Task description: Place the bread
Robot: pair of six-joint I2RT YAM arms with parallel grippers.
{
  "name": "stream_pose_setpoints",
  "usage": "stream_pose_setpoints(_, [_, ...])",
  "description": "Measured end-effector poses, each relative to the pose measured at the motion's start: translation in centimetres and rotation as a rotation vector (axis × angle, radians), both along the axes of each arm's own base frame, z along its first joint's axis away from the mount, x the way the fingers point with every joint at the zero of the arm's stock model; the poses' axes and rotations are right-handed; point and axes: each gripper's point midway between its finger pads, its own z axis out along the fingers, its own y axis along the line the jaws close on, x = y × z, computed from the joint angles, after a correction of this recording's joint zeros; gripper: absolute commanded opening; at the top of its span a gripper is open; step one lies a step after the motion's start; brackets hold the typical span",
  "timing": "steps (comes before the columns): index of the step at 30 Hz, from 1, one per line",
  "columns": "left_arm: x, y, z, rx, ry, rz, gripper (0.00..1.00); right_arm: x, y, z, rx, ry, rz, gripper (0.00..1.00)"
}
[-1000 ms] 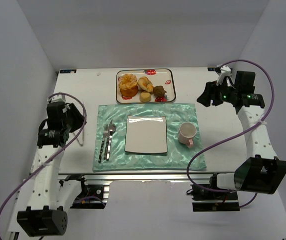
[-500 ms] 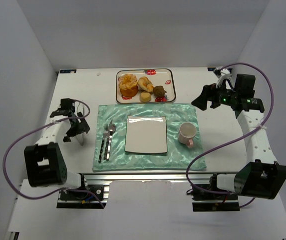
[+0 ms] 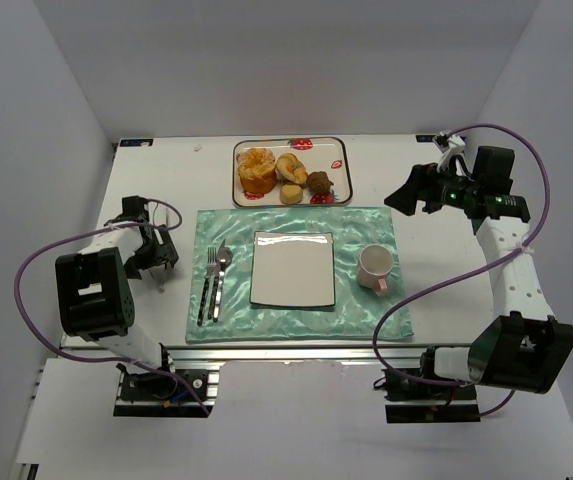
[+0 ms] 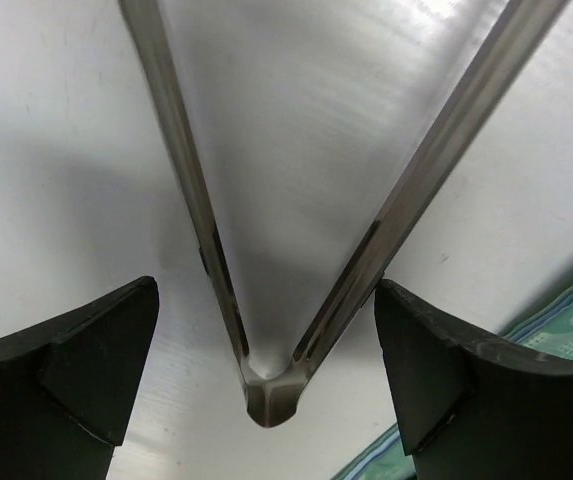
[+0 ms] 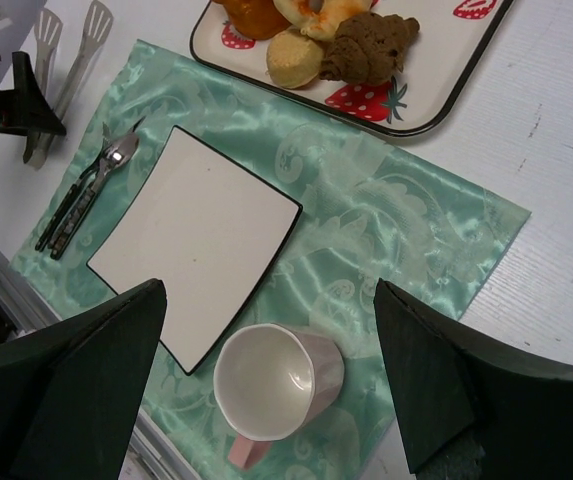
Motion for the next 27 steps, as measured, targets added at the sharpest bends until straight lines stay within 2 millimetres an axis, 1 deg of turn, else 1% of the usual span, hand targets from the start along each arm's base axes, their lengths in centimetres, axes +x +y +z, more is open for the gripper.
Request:
stream_pose_setpoints(7, [1.6,0.4,-0.1,0.017,-0.048,-0.045,0.98,0.4,-0.5,-0.6,0.030,0.046,-0.021,0.89])
stream_pose_setpoints(11, [3.2,0.7,-0.1,0.028,-0.087,-0.067,0.96,1.0,-1.2,0.2,0.038,0.034,-0.033,0.89])
stream_pose_setpoints(15, [5.0,0.8,-0.1,0.022,-0.117,-0.087,0.91,1.3,-1.7,1.1,0.043,0.011,-0.041,0.89])
stream_pose_setpoints(17, [5.8,0.8,-0.1,0.017,-0.130,-0.091,0.87,1.3,-1.9,1.1,0.046,0.012,-0.046,0.89])
stream_pose_setpoints(20, [6.6,0.7,-0.1,0.008,-0.149,-0.095,0.85,1.3,-2.0,1.2,0.052,0.014,-0.048,0.89])
stream_pose_setpoints(23, [6.9,0.6,-0.1,0.004,-0.164,-0.091,0.78,1.3,-2.1,1.2,0.062,0.020,-0.050,0.89])
stream_pose_setpoints(26, [7.1,0.7,-0.1,0.005,-0.184,-0.084,0.69,1.3,-2.2,1.3,0.067,0.023,-0.053,0.89])
stream_pose_setpoints(27, [7.0,0.6,0.0,0.003,-0.192,-0.083,0.62,1.2,-2.2,1.3,0.067,0.023,-0.054,0.89])
